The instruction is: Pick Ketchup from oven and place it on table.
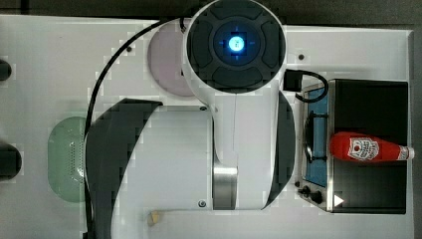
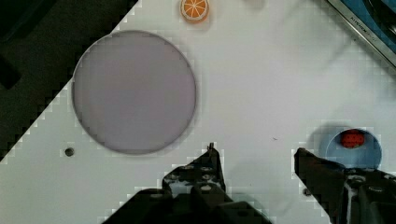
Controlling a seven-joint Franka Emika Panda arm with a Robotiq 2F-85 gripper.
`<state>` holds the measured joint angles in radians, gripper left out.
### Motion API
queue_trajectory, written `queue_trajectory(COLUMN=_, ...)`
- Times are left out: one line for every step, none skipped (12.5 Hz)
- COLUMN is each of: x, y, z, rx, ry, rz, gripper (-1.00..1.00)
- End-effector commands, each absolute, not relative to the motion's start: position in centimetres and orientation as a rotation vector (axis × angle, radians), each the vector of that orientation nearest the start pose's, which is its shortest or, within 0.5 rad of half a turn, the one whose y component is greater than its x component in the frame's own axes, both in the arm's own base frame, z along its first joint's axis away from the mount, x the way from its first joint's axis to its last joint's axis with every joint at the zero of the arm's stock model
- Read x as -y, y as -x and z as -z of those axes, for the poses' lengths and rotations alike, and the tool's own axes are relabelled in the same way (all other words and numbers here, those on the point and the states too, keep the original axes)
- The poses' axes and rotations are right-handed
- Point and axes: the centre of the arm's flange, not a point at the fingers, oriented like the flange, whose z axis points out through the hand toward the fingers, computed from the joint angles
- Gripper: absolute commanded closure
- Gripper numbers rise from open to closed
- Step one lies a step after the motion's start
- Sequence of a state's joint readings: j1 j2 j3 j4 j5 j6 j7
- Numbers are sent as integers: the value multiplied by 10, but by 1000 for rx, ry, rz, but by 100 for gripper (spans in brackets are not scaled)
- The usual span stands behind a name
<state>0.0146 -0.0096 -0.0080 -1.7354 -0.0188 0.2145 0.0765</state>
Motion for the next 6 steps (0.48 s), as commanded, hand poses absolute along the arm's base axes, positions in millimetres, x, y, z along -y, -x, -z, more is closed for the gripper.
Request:
queue_trajectory(x=44, y=-451, z=-617, rx=-1218, ry=2916, rz=38, gripper=-85)
queue_trajectory(x=54, y=-453, z=-613, rx=-1245, ry=2905, rz=26, gripper=-100)
queue_trajectory(x=65, y=-455, z=-610, rx=-1276, ry=2888, rz=22, gripper=-100)
queue_trajectory(x=80, y=-458, z=-606, rx=-1312, ry=2865, rz=27, gripper=-100)
queue_trajectory(x=97, y=-461, z=-602, rx=-1353, ry=2836, rz=39, gripper=-100)
queue_trajectory(x=115, y=-464, z=-598, rx=-1395, ry=2804, rz=63, gripper=-100)
